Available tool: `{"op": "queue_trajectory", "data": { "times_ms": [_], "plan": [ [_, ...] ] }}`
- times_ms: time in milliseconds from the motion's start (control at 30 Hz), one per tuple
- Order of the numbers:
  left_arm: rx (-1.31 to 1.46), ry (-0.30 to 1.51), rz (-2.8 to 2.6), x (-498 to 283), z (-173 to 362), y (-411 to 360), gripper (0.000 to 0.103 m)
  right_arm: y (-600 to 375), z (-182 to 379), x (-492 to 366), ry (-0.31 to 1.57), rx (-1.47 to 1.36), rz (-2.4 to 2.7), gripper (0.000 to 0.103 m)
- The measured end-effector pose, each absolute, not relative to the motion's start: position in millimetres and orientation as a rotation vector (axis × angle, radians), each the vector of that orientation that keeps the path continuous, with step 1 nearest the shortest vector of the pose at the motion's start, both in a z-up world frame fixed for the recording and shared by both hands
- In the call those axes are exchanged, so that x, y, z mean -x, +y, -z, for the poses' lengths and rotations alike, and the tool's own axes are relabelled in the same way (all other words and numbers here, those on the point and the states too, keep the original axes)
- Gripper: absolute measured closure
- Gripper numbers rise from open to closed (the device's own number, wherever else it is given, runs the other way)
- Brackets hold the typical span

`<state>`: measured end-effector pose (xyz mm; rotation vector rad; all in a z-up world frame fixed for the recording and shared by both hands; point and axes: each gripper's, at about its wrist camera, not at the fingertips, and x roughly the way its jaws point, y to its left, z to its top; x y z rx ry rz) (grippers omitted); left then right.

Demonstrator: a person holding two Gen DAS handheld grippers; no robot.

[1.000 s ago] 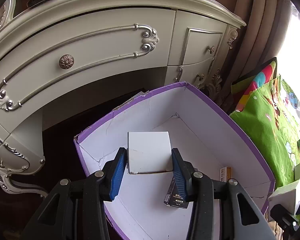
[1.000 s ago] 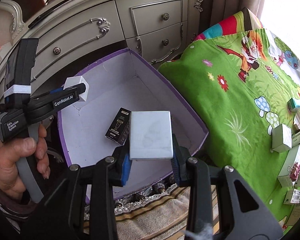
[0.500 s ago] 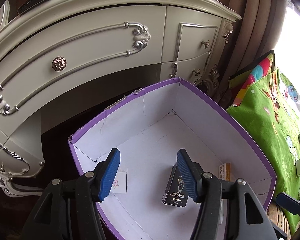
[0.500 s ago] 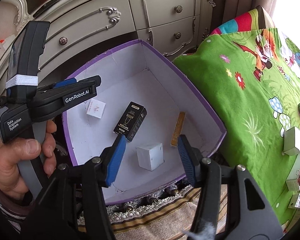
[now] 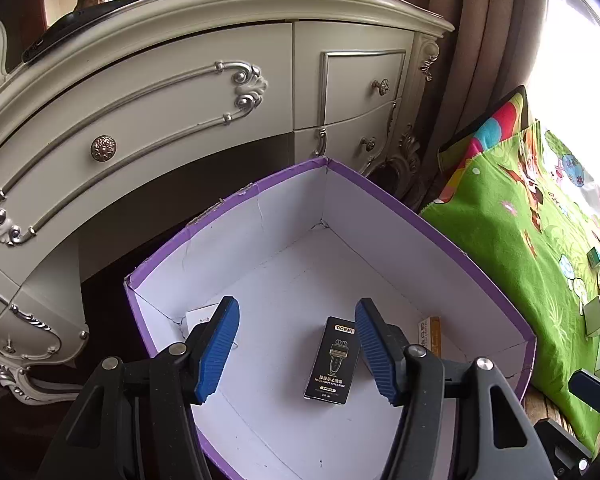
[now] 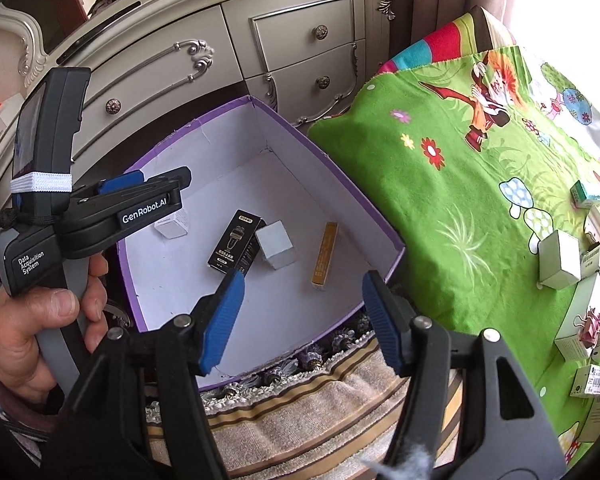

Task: Organize rigid objects
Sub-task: 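Carry both white boxes to the storage box and release them inside, then move both tools back over the bed toward the remaining boxes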

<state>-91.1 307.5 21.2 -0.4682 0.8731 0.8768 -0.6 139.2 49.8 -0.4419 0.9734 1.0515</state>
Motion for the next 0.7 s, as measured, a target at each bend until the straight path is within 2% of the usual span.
{"op": "queue_trajectory", "data": {
  "times_ms": [700],
  "plan": [
    [0.44,0.918,-0.681,47.2,-25.9,250.2,0.039,40.4,-51.3,-45.5,0.985,0.256,-0.868,0.027]
  ]
}}
